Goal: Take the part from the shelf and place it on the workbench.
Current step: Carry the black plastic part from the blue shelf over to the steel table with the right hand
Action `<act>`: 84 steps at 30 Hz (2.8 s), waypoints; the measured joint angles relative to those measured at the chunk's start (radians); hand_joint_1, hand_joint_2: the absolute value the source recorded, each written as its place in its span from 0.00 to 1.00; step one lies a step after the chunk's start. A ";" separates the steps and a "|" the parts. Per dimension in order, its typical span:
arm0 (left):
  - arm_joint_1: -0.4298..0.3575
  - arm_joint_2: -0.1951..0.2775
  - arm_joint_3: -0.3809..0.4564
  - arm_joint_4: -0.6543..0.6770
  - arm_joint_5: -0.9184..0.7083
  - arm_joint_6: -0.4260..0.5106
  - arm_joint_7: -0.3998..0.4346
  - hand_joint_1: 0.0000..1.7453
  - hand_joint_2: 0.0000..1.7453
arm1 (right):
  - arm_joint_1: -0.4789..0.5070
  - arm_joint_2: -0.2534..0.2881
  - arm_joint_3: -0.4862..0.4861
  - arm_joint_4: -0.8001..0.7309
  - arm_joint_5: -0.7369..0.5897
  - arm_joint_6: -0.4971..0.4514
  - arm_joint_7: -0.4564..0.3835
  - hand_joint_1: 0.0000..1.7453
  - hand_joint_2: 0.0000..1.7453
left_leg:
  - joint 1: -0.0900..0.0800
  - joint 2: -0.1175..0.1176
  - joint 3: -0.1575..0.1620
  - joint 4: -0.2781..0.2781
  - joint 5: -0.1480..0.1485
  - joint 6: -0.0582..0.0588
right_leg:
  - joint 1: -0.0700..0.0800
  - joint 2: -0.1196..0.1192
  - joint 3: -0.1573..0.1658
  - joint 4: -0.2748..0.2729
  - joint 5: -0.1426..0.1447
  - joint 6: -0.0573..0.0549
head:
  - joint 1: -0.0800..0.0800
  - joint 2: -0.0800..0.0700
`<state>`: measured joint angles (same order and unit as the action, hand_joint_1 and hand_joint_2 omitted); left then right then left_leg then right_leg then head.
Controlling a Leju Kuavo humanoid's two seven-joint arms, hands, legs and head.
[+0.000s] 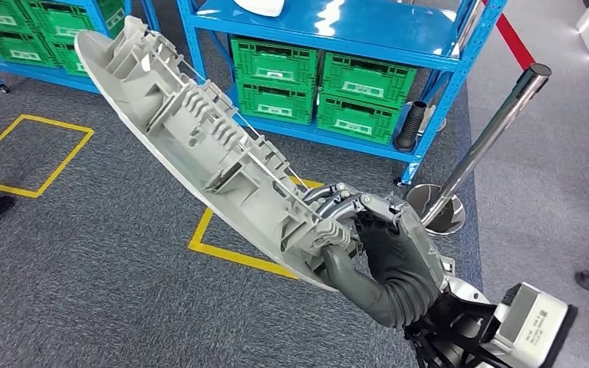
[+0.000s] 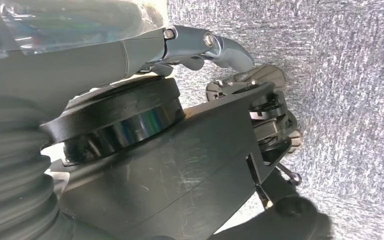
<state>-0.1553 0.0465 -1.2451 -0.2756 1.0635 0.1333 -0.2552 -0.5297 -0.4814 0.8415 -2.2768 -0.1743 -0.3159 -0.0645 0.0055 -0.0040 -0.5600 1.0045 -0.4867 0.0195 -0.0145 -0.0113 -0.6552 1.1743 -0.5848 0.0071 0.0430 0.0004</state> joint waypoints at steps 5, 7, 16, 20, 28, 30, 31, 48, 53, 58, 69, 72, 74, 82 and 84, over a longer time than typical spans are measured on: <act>0.002 -0.001 0.000 0.000 0.003 0.000 0.000 0.00 1.00 | 0.006 0.000 0.000 0.000 0.000 0.004 0.000 1.00 1.00 | -0.008 -0.027 -0.005 0.003 0.003 0.005 | 0.004 0.010 -0.016 0.038 0.032 -0.014 | 0.006 0.000; 0.001 -0.004 0.000 -0.001 0.002 0.000 -0.001 0.00 1.00 | 0.006 0.000 0.000 0.000 0.002 0.007 0.000 1.00 1.00 | -0.010 -0.038 -0.010 0.007 0.004 0.001 | 0.006 0.037 0.046 -0.092 0.083 -0.027 | 0.005 0.000; -0.001 -0.002 0.001 -0.001 0.001 0.001 -0.005 0.00 1.00 | 0.007 -0.001 -0.002 -0.001 0.011 0.010 -0.002 1.00 1.00 | -0.003 -0.020 -0.098 0.179 -0.089 -0.052 | 0.000 0.012 0.076 -0.170 0.103 -0.052 | -0.008 0.000; -0.001 0.002 0.001 -0.001 0.000 0.001 -0.007 0.00 1.00 | 0.008 -0.001 -0.001 0.000 0.016 0.011 0.000 1.00 1.00 | 0.002 -0.012 -0.099 0.217 -0.074 -0.059 | 0.000 -0.011 0.076 -0.163 0.099 -0.050 | -0.014 0.000; 0.003 0.003 0.001 -0.001 0.000 0.000 -0.009 0.00 1.00 | 0.007 -0.001 -0.004 -0.001 0.020 0.010 0.002 1.00 1.00 | -0.005 0.006 0.001 -0.002 0.000 -0.014 | 0.005 -0.028 0.062 -0.144 0.088 -0.015 | -0.019 0.000; 0.002 0.002 0.001 -0.002 0.000 0.000 -0.010 0.00 1.00 | 0.008 -0.001 -0.006 -0.001 0.021 0.010 0.002 1.00 1.00 | -0.001 0.002 0.000 -0.006 0.006 -0.004 | 0.004 -0.009 0.025 -0.064 0.037 -0.008 | -0.014 0.000; 0.002 0.001 0.001 -0.002 0.000 0.000 -0.010 0.00 1.00 | 0.008 -0.001 -0.007 -0.001 0.021 0.010 0.002 1.00 1.00 | -0.001 0.000 -0.002 -0.006 0.007 -0.002 | 0.003 -0.001 -0.007 0.003 0.004 -0.006 | -0.011 0.000; -0.001 0.002 0.001 -0.003 -0.004 0.001 -0.010 0.00 1.00 | 0.009 0.000 -0.011 0.000 0.025 0.007 0.002 1.00 1.00 | 0.003 -0.019 -0.119 0.219 -0.097 -0.060 | -0.001 -0.011 0.082 -0.162 0.091 -0.052 | -0.021 0.000; -0.001 0.005 0.000 -0.003 -0.006 0.001 -0.009 0.00 1.00 | 0.010 0.000 -0.010 0.000 0.025 0.007 0.001 1.00 1.00 | -0.003 0.022 -0.057 0.099 -0.005 -0.052 | 0.002 -0.057 0.088 -0.158 0.082 -0.045 | -0.029 0.000; 0.001 0.005 0.000 -0.003 -0.007 0.000 -0.008 0.00 1.00 | 0.009 0.000 -0.017 0.000 0.025 0.008 0.001 1.00 1.00 | -0.013 0.034 -0.018 0.006 0.007 -0.016 | 0.010 -0.093 0.088 -0.154 0.073 -0.020 | -0.030 0.000; 0.000 -0.001 0.000 -0.003 -0.008 0.000 -0.007 0.00 1.00 | 0.014 0.000 -0.020 0.000 0.025 0.008 0.000 1.00 1.00 | -0.007 -0.087 -0.023 0.011 0.014 -0.002 | 0.001 0.052 0.030 -0.076 0.081 -0.021 | -0.008 0.000; 0.000 -0.002 0.000 -0.003 -0.007 0.000 -0.007 0.00 1.00 | 0.014 0.000 -0.023 0.000 0.025 0.009 0.000 1.00 1.00 | -0.003 -0.115 -0.036 0.013 0.019 -0.020 | 0.003 0.075 0.057 -0.142 0.093 -0.029 | -0.006 0.000; 0.003 -0.001 0.000 -0.003 -0.007 -0.001 -0.007 0.00 1.00 | 0.013 0.000 -0.024 0.000 0.025 0.010 0.000 1.00 1.00 | -0.001 -0.118 -0.039 0.010 0.020 -0.033 | 0.002 0.054 0.062 -0.150 0.097 -0.039 | -0.004 0.000; 0.000 0.002 0.002 -0.003 -0.006 0.001 -0.008 0.00 1.00 | 0.020 0.000 -0.025 0.000 0.026 0.010 0.000 1.00 1.00 | 0.002 -0.008 -0.130 0.228 -0.059 -0.060 | 0.002 -0.047 0.082 -0.161 0.091 -0.056 | -0.027 0.000; 0.001 0.005 0.002 -0.003 -0.005 0.001 -0.007 0.00 1.00 | 0.022 0.000 -0.025 0.000 0.026 0.010 0.000 1.00 1.00 | -0.005 0.025 -0.063 0.097 -0.001 -0.049 | 0.006 -0.068 0.088 -0.162 0.086 -0.053 | -0.030 0.000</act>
<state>-0.1540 0.0513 -1.2434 -0.2785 1.0589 0.1342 -0.2626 -0.5080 -0.4812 0.8163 -2.2770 -0.1481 -0.3056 -0.0646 0.0008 0.0213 -0.6230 1.1014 -0.4872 -0.0292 -0.0082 -0.0788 -0.5673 1.0127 -0.4988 -0.0458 0.0135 0.0004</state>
